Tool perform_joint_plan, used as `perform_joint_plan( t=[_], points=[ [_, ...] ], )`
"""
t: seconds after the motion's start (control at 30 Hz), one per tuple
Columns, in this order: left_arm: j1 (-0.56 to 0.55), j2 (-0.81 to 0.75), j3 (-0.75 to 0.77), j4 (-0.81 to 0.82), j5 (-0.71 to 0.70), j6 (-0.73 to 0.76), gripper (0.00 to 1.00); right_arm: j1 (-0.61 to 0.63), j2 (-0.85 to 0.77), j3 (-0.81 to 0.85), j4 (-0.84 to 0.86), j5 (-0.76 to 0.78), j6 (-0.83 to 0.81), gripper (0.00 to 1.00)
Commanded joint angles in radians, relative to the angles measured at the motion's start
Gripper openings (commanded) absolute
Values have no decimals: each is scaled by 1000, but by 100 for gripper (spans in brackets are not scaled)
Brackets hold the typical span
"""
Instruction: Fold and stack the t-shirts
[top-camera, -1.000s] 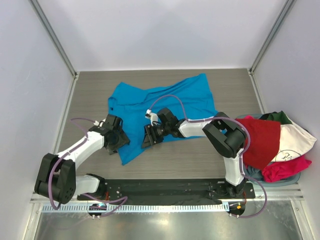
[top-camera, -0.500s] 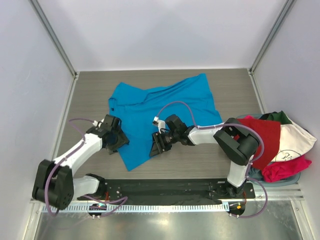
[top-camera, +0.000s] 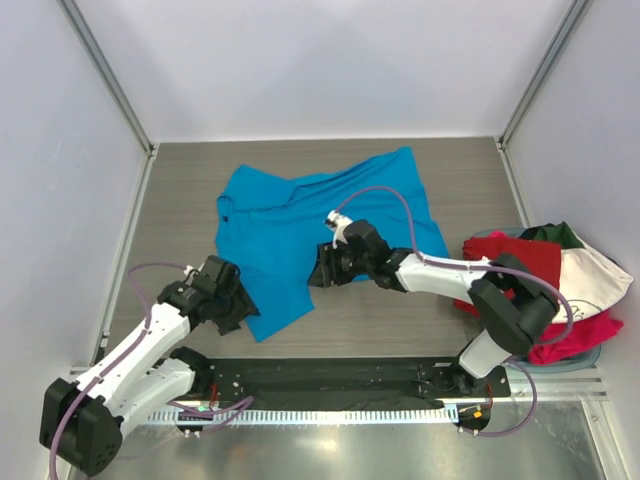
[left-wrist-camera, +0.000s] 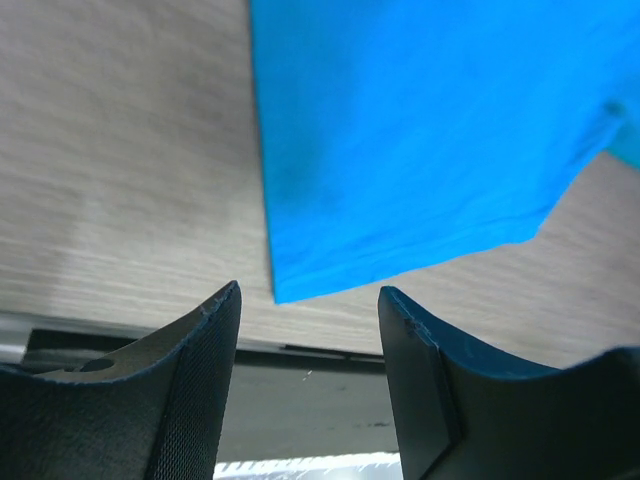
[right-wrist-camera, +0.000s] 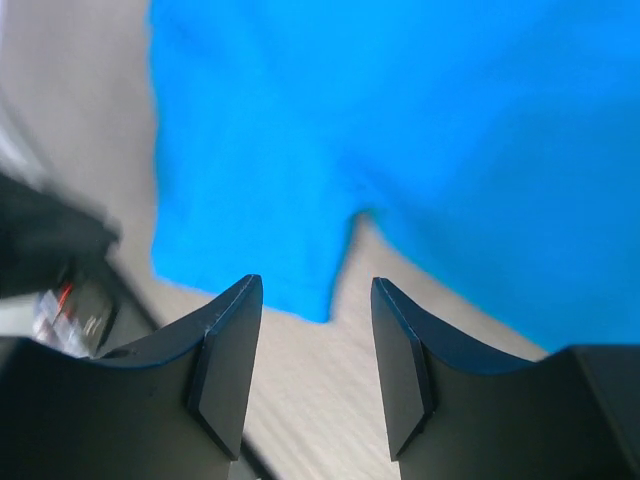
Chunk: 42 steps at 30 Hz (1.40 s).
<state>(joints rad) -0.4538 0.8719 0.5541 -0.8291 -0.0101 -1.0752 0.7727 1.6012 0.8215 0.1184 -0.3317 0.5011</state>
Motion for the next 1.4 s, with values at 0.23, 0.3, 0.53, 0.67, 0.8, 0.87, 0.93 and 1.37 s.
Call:
perform_joint_plan(
  t=[0.23,0.3,0.53,0.67,0.8,0.87,0.93,1.37],
  points=[
    [-239,1,-71,39,-17,-245,59,-232,-141,-17,-292,402,59,52],
    [-263,21,-75,59,-31,-261,58,-268,-156,-38,-296,404,68,51],
    [-267,75,-59,62,-117,-302,49,-334,-247,-85,-339,486,80,50],
    [-269,68,-80,77,-137,-337,47,-363,-290,-87,-387,534,82,51],
    [-269,90,-88,96,-146,-350,45,-395,-339,-102,-401,542,83,51],
    [-269,110,-86,94,-151,-350,45,-412,-363,-108,-408,543,82,52],
    [-269,133,-83,79,-160,-356,45,-423,-376,-108,-419,566,82,53],
    [-269,199,-72,108,-191,-364,6,-581,-360,-87,-528,775,194,53]
  ],
)
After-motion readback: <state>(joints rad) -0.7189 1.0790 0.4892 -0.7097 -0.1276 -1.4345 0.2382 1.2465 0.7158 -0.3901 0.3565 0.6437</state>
